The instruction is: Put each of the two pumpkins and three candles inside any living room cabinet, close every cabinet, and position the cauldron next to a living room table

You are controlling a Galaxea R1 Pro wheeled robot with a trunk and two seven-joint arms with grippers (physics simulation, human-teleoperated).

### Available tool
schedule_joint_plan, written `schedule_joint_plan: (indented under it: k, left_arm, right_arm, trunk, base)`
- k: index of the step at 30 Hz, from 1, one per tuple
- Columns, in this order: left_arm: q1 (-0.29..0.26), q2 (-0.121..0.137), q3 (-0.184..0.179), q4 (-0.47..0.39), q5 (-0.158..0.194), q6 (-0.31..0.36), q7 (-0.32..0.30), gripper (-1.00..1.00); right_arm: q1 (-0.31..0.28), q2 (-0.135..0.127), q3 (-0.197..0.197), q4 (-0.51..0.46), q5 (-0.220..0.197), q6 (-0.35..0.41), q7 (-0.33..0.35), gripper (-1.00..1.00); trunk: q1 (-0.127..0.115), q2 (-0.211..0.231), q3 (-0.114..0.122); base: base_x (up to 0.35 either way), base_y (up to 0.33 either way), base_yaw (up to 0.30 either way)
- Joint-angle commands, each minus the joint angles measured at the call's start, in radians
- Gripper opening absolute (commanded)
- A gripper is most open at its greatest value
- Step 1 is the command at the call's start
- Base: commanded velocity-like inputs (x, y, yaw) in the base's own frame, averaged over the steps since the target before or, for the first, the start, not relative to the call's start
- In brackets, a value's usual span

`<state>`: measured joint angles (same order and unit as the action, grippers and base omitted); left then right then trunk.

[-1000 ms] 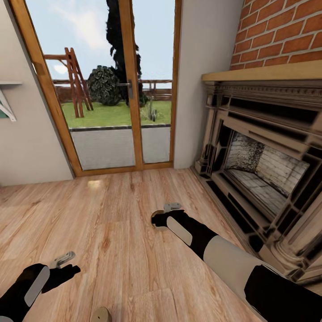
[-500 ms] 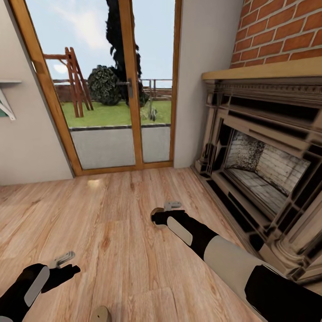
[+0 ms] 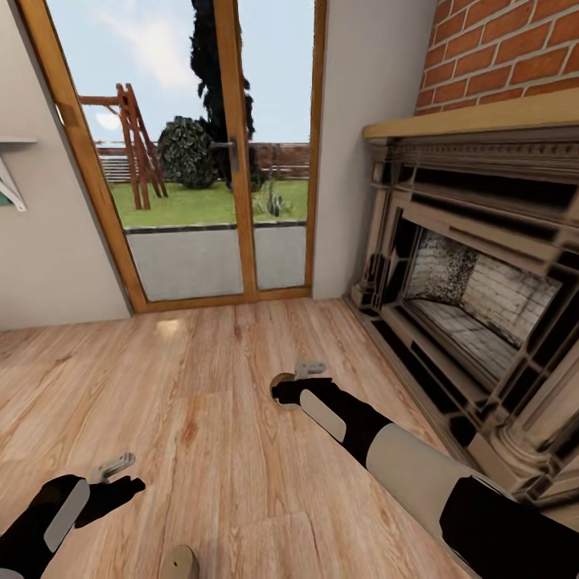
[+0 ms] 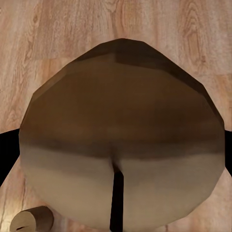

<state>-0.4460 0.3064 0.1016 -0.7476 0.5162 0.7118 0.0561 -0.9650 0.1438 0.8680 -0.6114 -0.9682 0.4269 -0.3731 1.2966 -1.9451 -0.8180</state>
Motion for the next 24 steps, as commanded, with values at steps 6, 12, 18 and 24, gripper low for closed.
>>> schedule_joint_plan:
  k: [6, 12, 18, 24]
  left_arm:
    - [0.0, -0.007, -0.001, 0.0, 0.01, -0.005, 0.005, 1.0]
    - [0.0, -0.008, -0.005, 0.001, 0.01, -0.01, 0.004, 1.0]
    - [0.0, -0.009, -0.055, 0.002, 0.009, -0.023, 0.005, 1.0]
    - [0.0, -0.009, -0.131, 0.002, 0.008, -0.069, 0.004, 1.0]
  right_arm:
    - [-0.001, -0.005, 0.003, -0.058, -0.007, 0.002, 0.024, -1.0]
    - [-0.001, -0.005, 0.002, -0.083, -0.009, 0.003, 0.036, -1.0]
    - [-0.001, -0.002, 0.003, -0.085, -0.009, 0.003, 0.037, -1.0]
    - [-0.001, -0.004, 0.003, -0.084, -0.008, 0.001, 0.039, -1.0]
  trunk:
    - [0.023, -0.043, -0.02]
    - [0.046, -0.085, -0.039]
    - [0.069, -0.127, -0.057]
    - [0.092, -0.169, -0.076]
  base:
    - [0.0, 0.0, 0.0]
    - [0.0, 0.0, 0.0]
    - [0.0, 0.0, 0.0]
    - [0.0, 0.0, 0.0]
